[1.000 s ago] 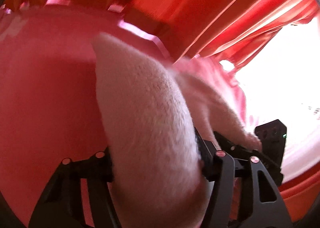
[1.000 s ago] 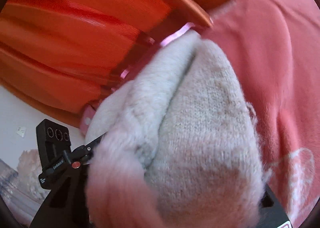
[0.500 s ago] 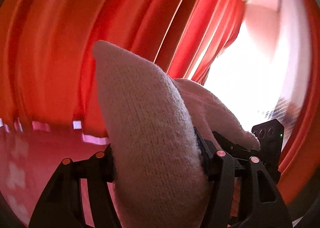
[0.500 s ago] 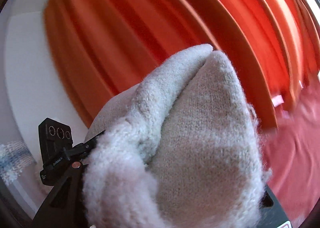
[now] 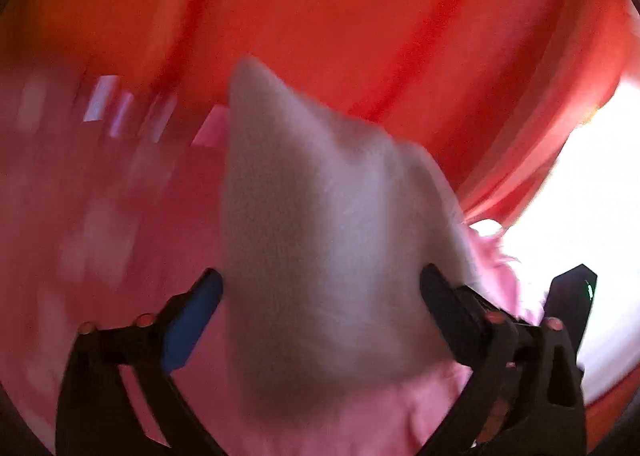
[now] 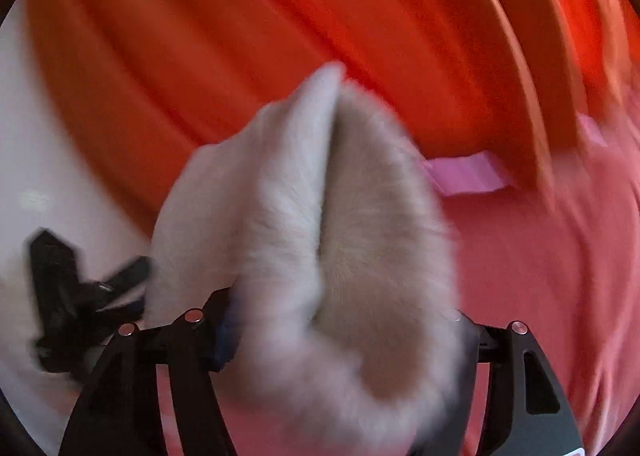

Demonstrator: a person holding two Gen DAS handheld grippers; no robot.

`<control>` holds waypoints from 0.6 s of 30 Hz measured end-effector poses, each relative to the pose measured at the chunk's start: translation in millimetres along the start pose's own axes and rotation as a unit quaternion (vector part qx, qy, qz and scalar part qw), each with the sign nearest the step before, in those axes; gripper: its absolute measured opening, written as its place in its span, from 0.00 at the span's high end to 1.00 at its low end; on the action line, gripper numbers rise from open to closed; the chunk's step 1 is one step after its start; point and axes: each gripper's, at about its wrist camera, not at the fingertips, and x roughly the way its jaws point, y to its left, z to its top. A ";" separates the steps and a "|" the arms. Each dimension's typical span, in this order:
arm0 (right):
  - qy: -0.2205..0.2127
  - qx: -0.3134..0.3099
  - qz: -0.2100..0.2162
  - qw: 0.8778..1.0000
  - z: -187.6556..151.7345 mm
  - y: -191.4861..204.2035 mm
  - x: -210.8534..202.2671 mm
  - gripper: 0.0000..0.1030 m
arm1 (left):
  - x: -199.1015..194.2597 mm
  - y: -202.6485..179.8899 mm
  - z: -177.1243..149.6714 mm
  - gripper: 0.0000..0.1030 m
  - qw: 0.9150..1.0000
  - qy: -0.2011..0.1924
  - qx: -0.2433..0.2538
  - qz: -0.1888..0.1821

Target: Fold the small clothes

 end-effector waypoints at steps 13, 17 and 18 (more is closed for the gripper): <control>0.073 0.028 -0.024 0.997 -3.8 -40.7 64.3 0.16 | 86.0 71.0 -19.0 0.05 0.981 0.066 -0.167 -0.079; 0.106 0.104 0.042 0.988 -6.6 -61.9 81.3 0.26 | 106.6 57.6 -27.3 0.10 0.985 0.092 -0.132 -0.069; 0.104 0.098 0.051 0.988 -7.2 -60.5 80.1 0.39 | 106.1 50.2 -23.9 0.22 0.988 0.084 -0.115 -0.065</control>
